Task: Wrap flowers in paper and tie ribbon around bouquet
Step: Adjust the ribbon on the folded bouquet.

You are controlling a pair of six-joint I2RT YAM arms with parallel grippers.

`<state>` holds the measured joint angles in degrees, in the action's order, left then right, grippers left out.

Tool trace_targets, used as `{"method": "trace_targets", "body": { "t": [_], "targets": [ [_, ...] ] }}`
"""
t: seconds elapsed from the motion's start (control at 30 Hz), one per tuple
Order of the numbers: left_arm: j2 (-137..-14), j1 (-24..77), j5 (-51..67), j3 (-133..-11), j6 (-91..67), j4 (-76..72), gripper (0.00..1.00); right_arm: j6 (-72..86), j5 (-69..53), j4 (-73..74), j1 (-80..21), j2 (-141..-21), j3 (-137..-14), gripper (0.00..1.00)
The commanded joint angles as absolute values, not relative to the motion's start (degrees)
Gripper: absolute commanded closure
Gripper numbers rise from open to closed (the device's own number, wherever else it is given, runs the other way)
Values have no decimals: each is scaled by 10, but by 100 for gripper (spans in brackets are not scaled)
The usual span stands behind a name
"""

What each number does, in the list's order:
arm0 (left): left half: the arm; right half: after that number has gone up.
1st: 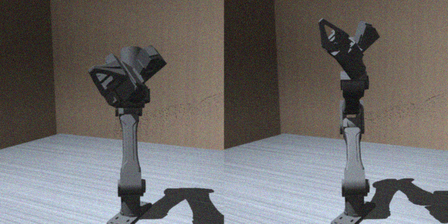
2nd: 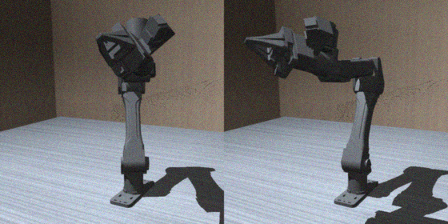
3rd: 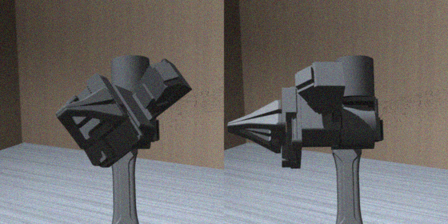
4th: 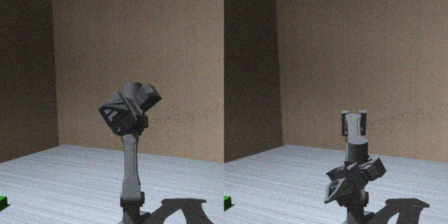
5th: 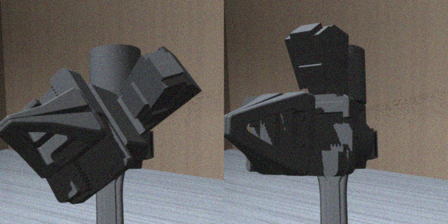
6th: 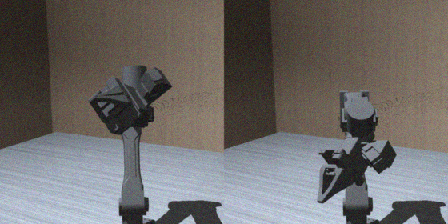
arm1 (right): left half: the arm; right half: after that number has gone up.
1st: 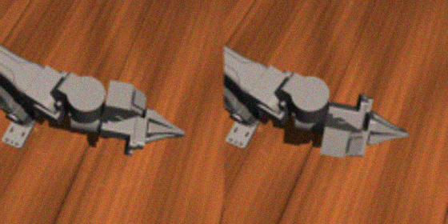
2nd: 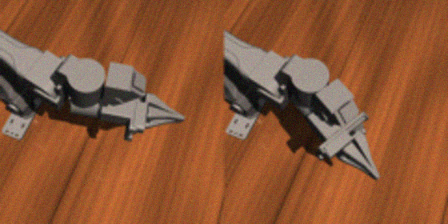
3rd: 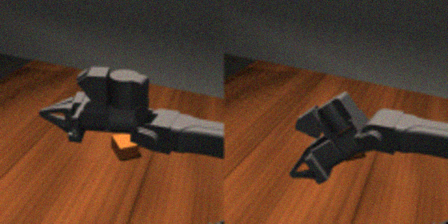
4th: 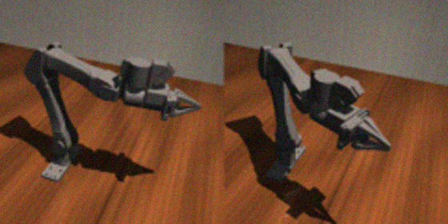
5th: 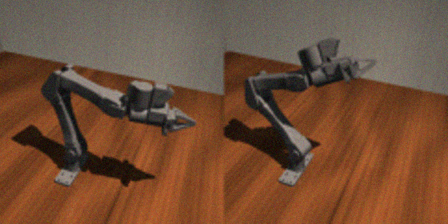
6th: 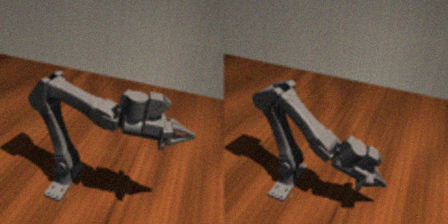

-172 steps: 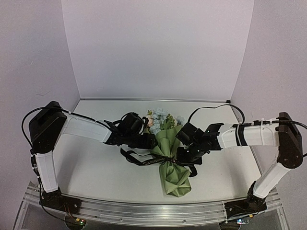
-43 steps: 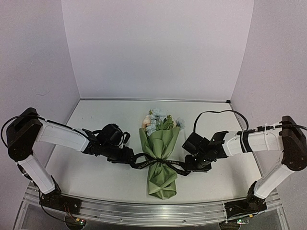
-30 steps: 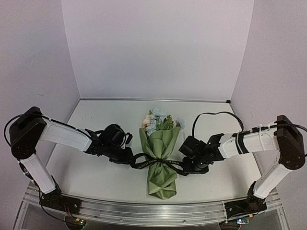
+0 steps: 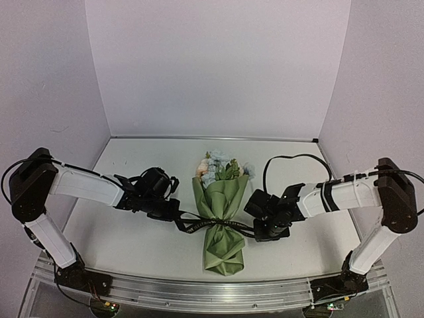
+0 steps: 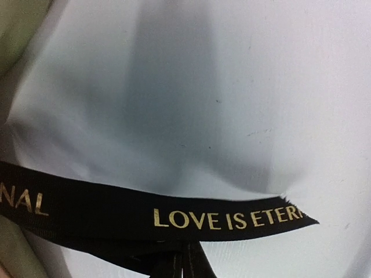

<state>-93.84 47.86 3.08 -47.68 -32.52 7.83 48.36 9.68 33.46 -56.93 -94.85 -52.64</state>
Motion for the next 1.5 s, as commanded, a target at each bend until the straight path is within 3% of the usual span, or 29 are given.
{"method": "trace_targets", "body": {
  "t": [0.0,1.47],
  "targets": [
    [-906,458,-17,-493,-287,101,100,395,129,433,-572,-924,-573,100],
    [-864,318,-23,-434,-283,150,100,363,119,511,-530,-869,-489,100]
  ]
}}
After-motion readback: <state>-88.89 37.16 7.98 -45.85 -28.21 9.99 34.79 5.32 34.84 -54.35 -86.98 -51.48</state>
